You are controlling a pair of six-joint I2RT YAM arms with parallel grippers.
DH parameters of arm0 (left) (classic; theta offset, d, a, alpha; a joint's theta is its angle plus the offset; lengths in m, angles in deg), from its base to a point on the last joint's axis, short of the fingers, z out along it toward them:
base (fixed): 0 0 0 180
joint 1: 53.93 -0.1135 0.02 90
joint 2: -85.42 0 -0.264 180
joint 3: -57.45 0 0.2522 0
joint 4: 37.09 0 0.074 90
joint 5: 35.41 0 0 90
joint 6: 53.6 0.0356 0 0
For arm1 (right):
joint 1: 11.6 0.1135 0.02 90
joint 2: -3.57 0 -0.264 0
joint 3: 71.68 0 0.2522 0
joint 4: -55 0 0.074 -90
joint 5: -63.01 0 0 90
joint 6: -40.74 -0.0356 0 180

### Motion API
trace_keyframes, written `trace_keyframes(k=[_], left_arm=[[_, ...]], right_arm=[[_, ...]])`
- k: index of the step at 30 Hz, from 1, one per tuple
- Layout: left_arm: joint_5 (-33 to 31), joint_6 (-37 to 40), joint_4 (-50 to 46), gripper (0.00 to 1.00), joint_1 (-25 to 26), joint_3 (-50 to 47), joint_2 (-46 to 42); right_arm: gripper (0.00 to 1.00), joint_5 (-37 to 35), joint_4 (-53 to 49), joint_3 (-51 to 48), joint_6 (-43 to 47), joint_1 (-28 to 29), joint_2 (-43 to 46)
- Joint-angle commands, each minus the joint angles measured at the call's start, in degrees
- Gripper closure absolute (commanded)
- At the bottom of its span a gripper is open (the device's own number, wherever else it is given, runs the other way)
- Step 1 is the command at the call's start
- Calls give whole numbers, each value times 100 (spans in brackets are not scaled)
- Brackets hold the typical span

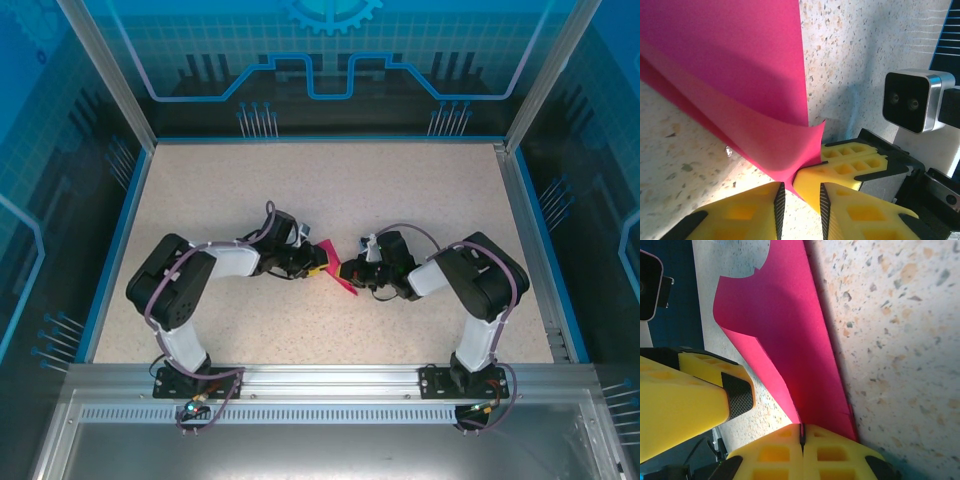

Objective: Fold a paper plane with a square sheet of paper (pick it up from the middle)
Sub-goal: Fold the wing for the fifth time at the center of the table.

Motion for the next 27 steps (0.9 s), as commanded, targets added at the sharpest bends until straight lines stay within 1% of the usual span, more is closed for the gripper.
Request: trace_keyframes(k=[1, 15, 27], left_arm=[[160, 91, 115, 73, 56, 127, 159], [134, 135, 188, 75, 64, 252, 387], [81, 218, 12, 76, 61, 373, 533]], right_arm=[[97, 53, -76, -101, -73, -124, -138], [96, 135, -189, -65, -20, -133, -225], [95, 166, -297, -13, -3, -144, -306]])
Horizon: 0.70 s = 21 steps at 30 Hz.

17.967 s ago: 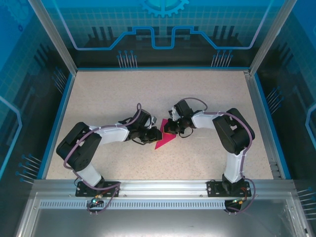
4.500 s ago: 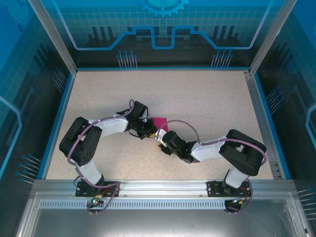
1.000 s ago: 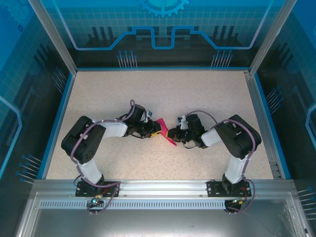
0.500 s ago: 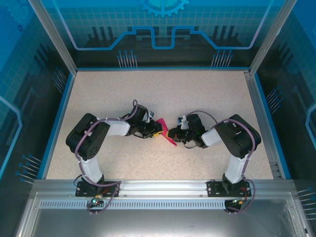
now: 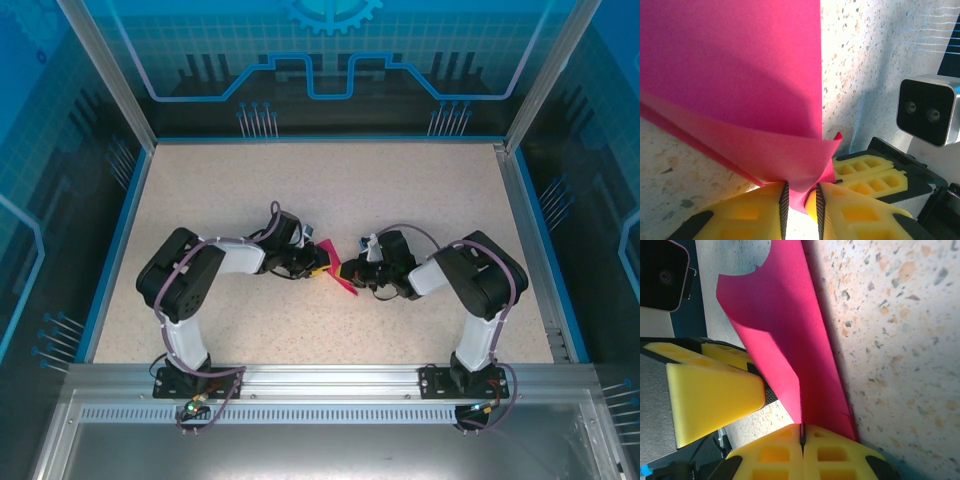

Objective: Fold a paper plane with a square sheet of paper (pick it up from the middle)
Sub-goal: Fold the wing for the fifth time at the center of the table.

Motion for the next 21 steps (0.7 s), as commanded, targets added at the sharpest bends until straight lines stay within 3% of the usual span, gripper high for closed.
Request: trace_keyframes(k=[1, 21], left_arm=[[60, 172, -62, 76, 35, 185, 138], [-216, 309, -728, 80, 40, 391, 270]], right_arm=[[95, -30, -366, -21, 22, -65, -227], [93, 41, -726, 137, 183, -64, -130]])
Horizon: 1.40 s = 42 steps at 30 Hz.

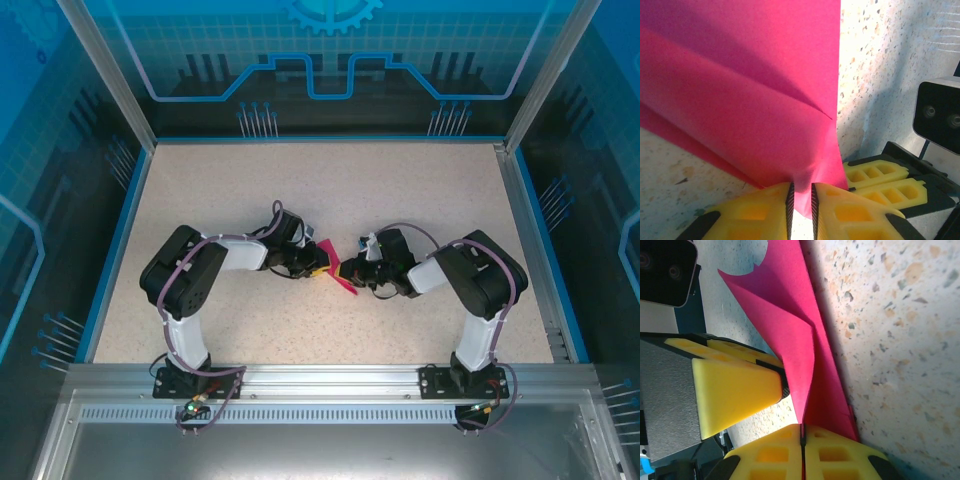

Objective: Fold a paper plane with a square sheet of paper (pick it up from the middle)
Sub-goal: Fold the wing for the fifth time at the center of the table.

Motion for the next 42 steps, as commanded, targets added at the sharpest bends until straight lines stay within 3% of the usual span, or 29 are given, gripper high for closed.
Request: trace_keyframes(k=[1, 19, 30, 42], left_arm=[[-129, 170, -287, 80, 40, 144, 148], [-188, 180, -437, 81, 39, 171, 212], [-112, 225, -505, 80, 39, 267, 159], [328, 339, -141, 74, 40, 213, -299]], right_arm=[[93, -10, -526, 23, 166, -70, -107], [83, 187, -1651, 81, 841, -159, 587], [89, 222, -2036, 56, 1156, -240, 479], [94, 429, -1669, 22, 869, -364, 363]])
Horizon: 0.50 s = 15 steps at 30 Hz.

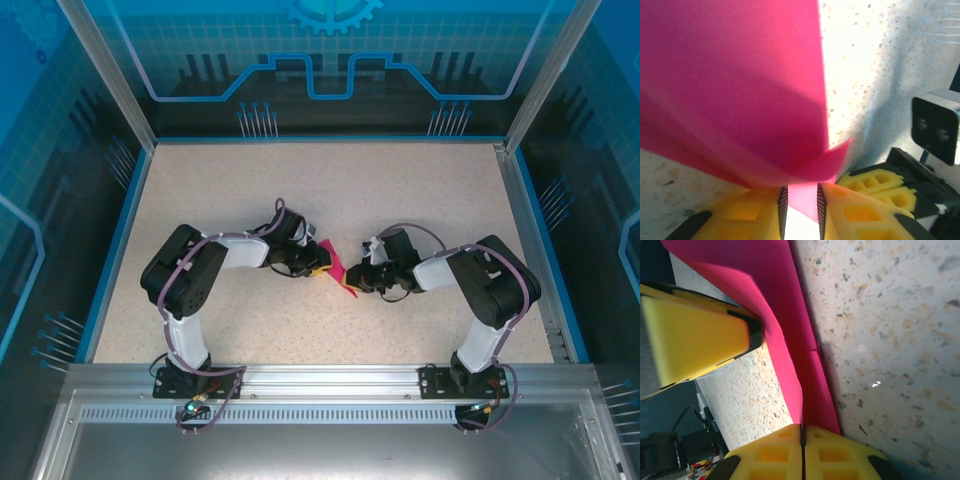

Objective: Fold a paper plane with a square sheet of paper (pick it up from the middle)
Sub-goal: Fold the wing for the fifth time at the center of the table.

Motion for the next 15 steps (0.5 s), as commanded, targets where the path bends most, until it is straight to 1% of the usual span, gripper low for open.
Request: trace_keyframes(k=[1, 5, 9, 15], left_arm=[[284, 83, 190, 73, 40, -10, -311], [401, 52, 397, 73, 127, -144, -350], [395, 63, 396, 73, 251, -140, -288], [334, 46, 310, 74, 327, -11, -25]], right_arm=[[94, 157, 4, -63, -153, -180, -136], [94, 320, 208, -79, -353, -238, -198], [94, 463, 372, -58, -511, -242, -261], [94, 516, 324, -18, -520, -246, -259]])
